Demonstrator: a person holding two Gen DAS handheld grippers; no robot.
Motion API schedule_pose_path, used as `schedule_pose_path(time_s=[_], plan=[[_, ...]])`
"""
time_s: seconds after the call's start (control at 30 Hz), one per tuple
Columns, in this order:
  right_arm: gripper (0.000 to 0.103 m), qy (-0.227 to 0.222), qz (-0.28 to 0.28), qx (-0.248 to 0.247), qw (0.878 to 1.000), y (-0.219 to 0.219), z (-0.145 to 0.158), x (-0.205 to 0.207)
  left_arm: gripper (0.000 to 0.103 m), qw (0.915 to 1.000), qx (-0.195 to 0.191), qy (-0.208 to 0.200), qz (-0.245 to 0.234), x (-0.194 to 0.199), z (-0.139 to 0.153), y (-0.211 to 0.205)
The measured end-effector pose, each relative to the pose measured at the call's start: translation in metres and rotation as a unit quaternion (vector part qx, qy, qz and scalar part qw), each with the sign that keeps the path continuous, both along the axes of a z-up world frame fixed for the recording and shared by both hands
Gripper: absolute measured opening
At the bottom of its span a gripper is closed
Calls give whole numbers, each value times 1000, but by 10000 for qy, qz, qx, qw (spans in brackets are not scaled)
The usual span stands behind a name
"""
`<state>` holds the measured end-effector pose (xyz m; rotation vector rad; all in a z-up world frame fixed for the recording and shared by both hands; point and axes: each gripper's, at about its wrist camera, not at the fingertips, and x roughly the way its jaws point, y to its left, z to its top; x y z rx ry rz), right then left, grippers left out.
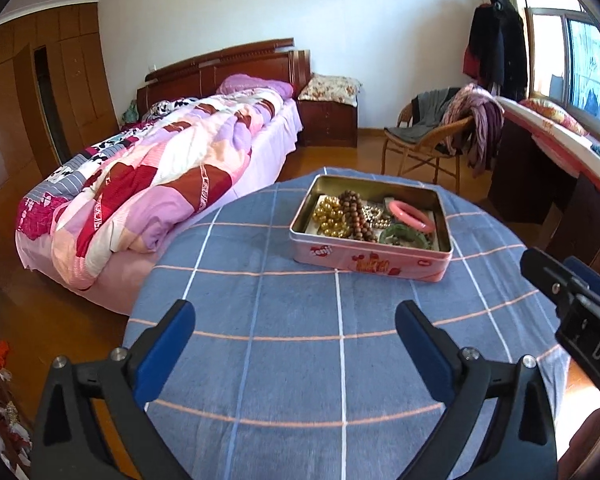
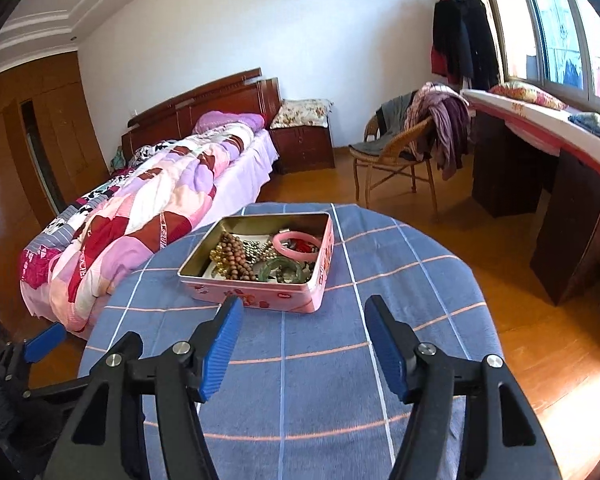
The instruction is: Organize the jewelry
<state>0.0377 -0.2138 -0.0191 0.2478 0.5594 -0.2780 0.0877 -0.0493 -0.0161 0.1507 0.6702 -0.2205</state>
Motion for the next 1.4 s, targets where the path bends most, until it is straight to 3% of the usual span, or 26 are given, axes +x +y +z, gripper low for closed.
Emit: schedule_pose_path(time_s=[0.43, 0.83, 1.4], plan=[[69, -723, -34, -270, 9970, 19, 45, -41, 103, 9969, -148, -762, 119, -33, 37, 19], [78, -1540, -159, -729, 9852, 39, 86, -77, 103, 9906, -322, -1319, 133, -55, 63, 26], [79, -1705, -188, -890, 9811, 45, 90, -80, 103, 9839, -386, -1716, 331, -65, 71, 33]])
